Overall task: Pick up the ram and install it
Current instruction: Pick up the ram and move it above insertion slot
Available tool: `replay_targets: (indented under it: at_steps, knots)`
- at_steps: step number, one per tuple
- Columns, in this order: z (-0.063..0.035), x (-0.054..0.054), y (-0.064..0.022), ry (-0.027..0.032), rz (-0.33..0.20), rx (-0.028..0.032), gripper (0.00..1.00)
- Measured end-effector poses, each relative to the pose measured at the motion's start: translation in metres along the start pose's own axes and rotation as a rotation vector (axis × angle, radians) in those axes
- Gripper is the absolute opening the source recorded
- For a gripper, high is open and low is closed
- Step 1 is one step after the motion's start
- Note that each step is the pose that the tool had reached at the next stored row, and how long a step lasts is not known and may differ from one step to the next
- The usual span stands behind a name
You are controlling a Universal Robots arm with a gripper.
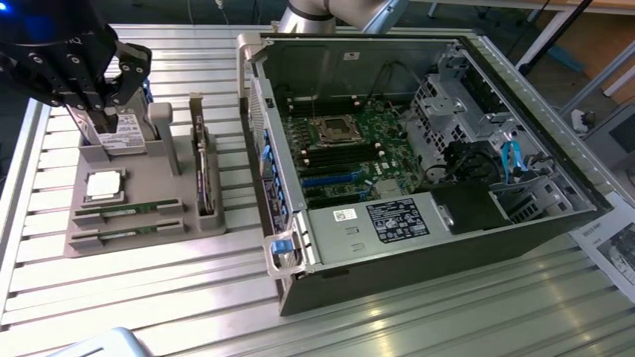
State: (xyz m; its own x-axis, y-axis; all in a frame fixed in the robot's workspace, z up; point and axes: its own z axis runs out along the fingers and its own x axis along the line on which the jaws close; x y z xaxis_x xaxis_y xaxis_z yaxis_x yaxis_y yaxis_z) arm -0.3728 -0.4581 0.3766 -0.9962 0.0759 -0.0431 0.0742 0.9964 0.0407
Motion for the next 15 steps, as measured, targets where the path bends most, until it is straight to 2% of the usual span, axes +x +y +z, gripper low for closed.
replay_targets:
  at_steps: [7,15]
  knots:
    - [0.0,0.0,0.0,0.0002,-0.005,-0.0002,0.1]
    - [-0.0001,0.0,0.0,0.0027,-0.065,-0.0027,0.1]
